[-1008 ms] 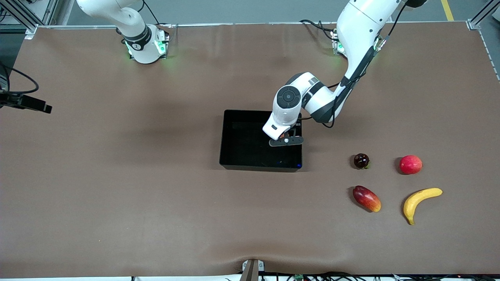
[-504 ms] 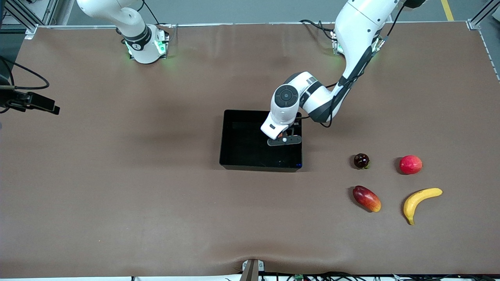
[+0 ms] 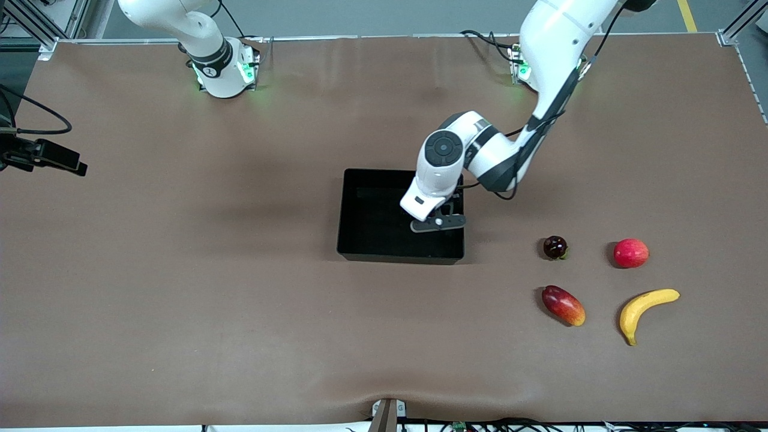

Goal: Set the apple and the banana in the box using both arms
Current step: 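Lower the apple into the box and open the left gripper, then move the left gripper to the yellow banana and grasp it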

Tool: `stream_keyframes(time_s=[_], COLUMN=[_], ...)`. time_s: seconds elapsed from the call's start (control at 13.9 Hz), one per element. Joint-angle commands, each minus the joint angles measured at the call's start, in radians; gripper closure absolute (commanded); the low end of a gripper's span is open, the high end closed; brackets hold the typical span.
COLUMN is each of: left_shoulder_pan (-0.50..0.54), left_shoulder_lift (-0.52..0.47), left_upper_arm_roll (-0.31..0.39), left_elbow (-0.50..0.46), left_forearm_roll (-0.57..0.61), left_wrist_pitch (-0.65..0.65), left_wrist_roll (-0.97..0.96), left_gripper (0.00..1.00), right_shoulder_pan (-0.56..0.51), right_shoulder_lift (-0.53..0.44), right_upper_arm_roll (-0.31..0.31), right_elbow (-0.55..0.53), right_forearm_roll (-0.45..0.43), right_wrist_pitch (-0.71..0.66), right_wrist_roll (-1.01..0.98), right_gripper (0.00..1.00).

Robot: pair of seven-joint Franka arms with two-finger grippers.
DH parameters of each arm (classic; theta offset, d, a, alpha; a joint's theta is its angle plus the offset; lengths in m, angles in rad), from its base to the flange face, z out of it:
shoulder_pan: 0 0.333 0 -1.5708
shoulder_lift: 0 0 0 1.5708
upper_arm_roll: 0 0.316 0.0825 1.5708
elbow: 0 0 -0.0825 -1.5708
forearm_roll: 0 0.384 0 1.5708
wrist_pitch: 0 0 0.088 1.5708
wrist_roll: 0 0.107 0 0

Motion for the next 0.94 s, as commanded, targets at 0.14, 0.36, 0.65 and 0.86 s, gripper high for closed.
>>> stream_keyframes(time_s=[0.14, 0.36, 0.65, 0.86], left_shoulder_pan=[0.112, 0.248, 0.471, 0.604], left_shoulder_lift=[-0.094, -0.093, -0.055, -0.006], left_upper_arm_roll=[0.0, 0.005, 0.009, 0.008], left_elbow=[0.213, 0.267, 0.268, 0.269], left_forearm_roll=[0.013, 0.013, 0.024, 0.028], left_wrist_pitch=[-0.346, -0.385, -0.376, -0.3], left_wrist_roll=[0.087, 0.272, 0.64, 0.872], left_gripper=[0.0, 0.0, 0.0, 0.0], right_shoulder_pan=[-0.483, -0.49, -0.501, -0.517], right_shoulder_lift=[-0.075, -0.149, -0.239, -0.255], right_upper_arm_roll=[0.57, 0.624, 0.624, 0.631], right_elbow=[-0.015, -0.119, -0.258, -0.276], right_forearm_roll=[-0.085, -0.159, -0.165, -0.165], right_wrist_pitch=[-0.025, 0.01, 0.121, 0.113], right_wrist_roll=[0.017, 0.131, 0.135, 0.132], right_gripper=[0.0, 0.0, 0.0, 0.0])
